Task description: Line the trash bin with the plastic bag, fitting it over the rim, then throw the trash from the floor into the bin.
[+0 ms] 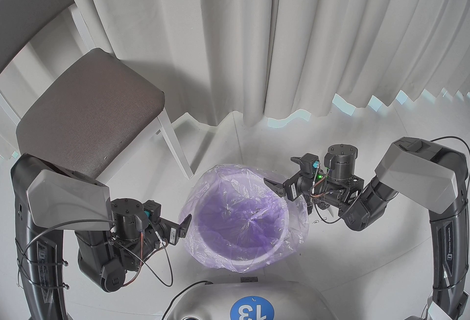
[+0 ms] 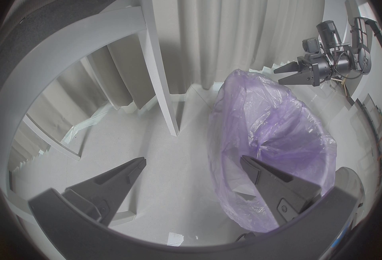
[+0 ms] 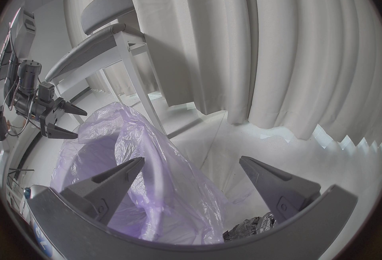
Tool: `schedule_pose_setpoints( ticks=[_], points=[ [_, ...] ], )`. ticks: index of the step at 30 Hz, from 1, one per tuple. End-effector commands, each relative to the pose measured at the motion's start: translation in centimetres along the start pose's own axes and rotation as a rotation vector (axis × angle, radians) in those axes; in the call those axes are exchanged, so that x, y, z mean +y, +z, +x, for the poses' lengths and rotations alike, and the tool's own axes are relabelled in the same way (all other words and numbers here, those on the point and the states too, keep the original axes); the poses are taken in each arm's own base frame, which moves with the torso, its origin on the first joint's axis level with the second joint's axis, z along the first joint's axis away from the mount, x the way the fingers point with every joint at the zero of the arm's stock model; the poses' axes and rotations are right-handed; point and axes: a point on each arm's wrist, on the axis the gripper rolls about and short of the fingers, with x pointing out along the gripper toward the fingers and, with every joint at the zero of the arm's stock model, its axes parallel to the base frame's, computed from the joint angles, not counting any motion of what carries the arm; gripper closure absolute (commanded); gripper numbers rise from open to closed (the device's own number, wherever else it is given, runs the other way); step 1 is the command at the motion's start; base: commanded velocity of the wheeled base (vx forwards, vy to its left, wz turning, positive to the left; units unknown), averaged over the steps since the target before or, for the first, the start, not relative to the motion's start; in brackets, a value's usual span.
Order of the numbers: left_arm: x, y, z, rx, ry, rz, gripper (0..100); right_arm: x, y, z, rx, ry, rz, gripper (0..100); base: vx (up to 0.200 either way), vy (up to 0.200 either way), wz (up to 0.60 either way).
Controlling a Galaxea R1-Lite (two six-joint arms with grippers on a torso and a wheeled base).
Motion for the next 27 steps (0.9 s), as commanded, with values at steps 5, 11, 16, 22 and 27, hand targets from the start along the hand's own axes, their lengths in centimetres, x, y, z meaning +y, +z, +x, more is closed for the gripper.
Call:
schedule_pose_setpoints(
  ticks=[5, 11, 16, 22, 27],
  points=[
    [0.5, 0.3, 0.0, -0.022, 0.013, -0.01, 0, -0.2, 0.5, 0.3, -0.027, -0.006, -0.004, 0, 0.0, 0.0, 0.0],
    [0.5, 0.7, 0.2, -0.04, 0.009, -0.016, 0, -1.6, 0.6, 1.3, -0.055, -0.035, 0.012, 0, 0.0, 0.0, 0.0],
    [0.4, 0.9, 0.3, -0.05, 0.002, -0.022, 0, -2.2, -0.2, 1.7, -0.044, -0.045, 0.022, 0, 0.0, 0.0, 0.0],
    [0.3, 1.1, 0.6, -0.062, 0.001, -0.023, 0, -2.9, -0.8, 2.3, -0.046, -0.059, 0.026, 0, 0.0, 0.0, 0.0],
    [0.3, 1.1, 0.5, -0.062, -0.006, -0.024, 0, -3.3, -0.3, 2.0, -0.056, -0.068, 0.025, 0, 0.0, 0.0, 0.0]
  ],
)
